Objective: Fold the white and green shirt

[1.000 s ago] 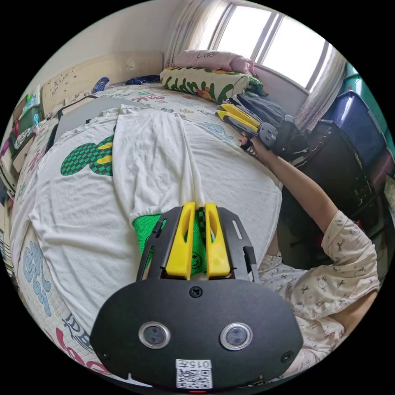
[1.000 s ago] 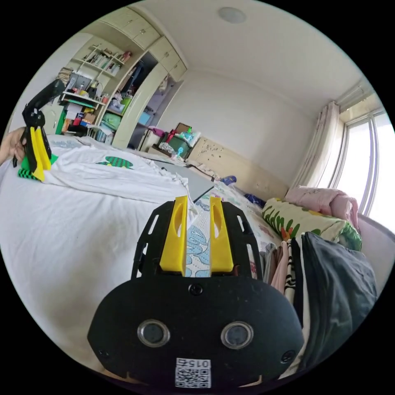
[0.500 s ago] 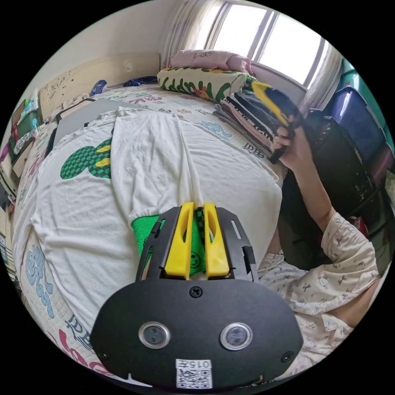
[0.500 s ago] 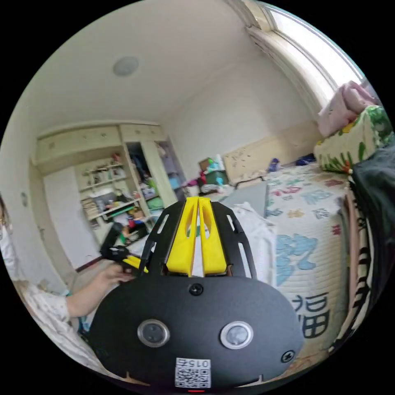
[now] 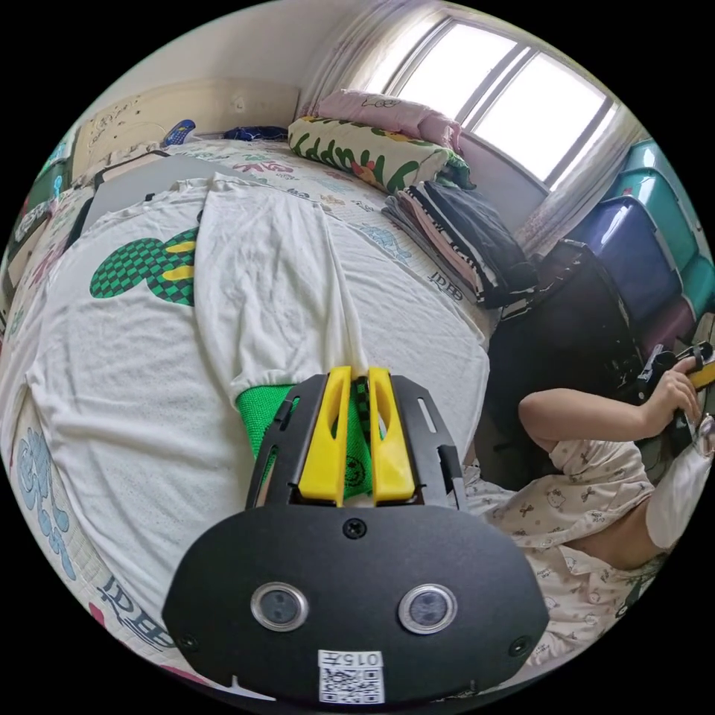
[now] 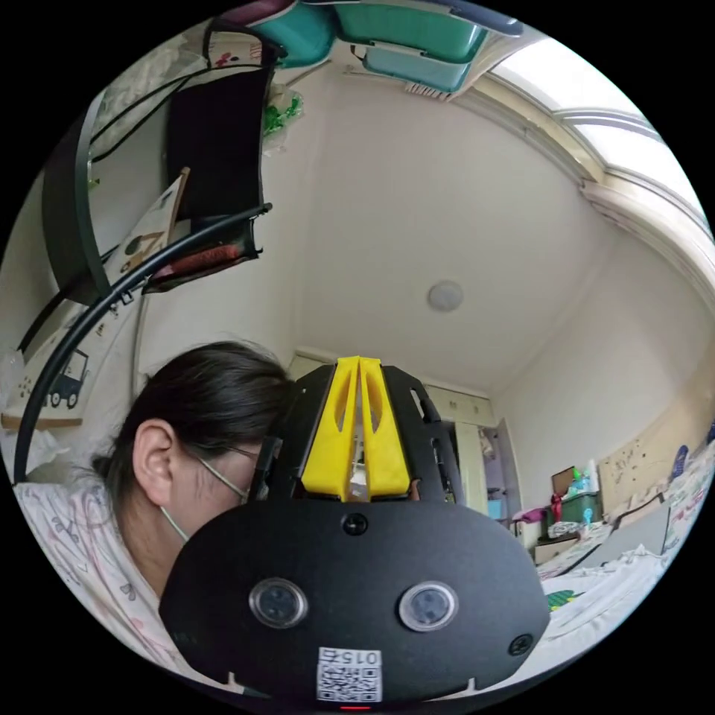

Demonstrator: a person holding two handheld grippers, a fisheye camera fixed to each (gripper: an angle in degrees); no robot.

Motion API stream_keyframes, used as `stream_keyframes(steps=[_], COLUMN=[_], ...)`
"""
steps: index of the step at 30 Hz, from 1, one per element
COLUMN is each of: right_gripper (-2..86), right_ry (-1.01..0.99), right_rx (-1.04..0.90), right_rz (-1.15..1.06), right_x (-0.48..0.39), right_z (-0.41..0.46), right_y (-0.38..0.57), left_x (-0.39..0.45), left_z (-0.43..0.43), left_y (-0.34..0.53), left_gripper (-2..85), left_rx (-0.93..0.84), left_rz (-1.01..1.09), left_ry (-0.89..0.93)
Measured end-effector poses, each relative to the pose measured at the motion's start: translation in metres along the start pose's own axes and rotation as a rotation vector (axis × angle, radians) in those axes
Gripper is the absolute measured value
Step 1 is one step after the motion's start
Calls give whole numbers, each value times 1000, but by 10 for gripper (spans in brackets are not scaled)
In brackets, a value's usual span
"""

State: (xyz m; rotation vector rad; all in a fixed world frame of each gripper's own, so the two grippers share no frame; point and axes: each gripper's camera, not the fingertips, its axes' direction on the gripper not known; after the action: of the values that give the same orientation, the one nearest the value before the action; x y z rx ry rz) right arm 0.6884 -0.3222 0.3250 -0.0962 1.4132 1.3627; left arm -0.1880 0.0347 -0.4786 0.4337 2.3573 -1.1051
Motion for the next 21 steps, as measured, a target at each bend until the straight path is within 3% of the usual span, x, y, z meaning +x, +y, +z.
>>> stream_keyframes(steps=[7, 12, 17, 21], right_gripper=[-5, -5, -6, -6], right_ry=[-33, -59, -15, -40], right_rx=[71, 50, 61, -53], right_rz=[-58, -66, -206, -184], right_x=[-32, -36, -50, -25], right_z=[-70, -101, -124, -122], right_y=[4, 16, 57, 91], left_x=[69, 79, 75, 65], left_z=[-55, -104, -239, -324], left_y=[-33, -57, -53, -56], left_gripper=[43, 33, 1, 20], left_rx=[-9, 0, 466, 557], left_rz=[44, -5, -25, -61], left_ry=[-90, 10, 303, 210])
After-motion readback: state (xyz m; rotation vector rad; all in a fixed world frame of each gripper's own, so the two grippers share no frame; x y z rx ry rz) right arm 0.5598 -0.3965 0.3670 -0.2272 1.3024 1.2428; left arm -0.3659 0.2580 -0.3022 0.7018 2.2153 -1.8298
